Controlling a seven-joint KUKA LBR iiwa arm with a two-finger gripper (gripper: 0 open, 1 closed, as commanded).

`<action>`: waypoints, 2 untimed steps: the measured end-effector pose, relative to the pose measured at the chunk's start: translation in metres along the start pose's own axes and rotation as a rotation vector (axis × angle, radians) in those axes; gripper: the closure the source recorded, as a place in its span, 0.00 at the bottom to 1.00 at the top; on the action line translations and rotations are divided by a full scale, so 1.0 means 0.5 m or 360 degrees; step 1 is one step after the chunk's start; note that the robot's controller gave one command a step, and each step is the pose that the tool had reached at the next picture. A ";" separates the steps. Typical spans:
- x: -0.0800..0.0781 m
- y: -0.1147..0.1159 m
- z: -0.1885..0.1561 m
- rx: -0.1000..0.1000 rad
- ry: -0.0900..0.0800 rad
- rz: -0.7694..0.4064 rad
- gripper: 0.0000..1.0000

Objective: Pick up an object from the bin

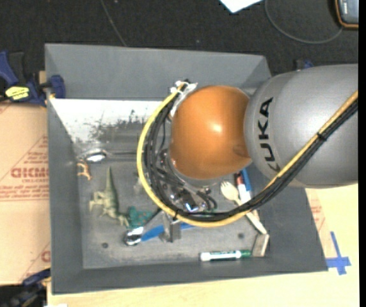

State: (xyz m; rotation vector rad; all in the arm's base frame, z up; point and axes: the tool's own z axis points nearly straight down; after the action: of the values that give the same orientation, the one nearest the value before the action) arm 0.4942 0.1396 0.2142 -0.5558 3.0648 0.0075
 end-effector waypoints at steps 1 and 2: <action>0.029 -0.036 0.091 0.0006 0.0043 0.0319 0.00; -0.014 0.081 0.107 -0.0004 0.0005 0.0230 0.00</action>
Offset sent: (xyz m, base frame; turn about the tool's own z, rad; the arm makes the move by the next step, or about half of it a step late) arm -0.0066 0.0393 -0.0533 0.1490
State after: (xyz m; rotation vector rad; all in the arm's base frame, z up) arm 0.4879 0.1804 0.1610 -0.3334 3.1006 0.0137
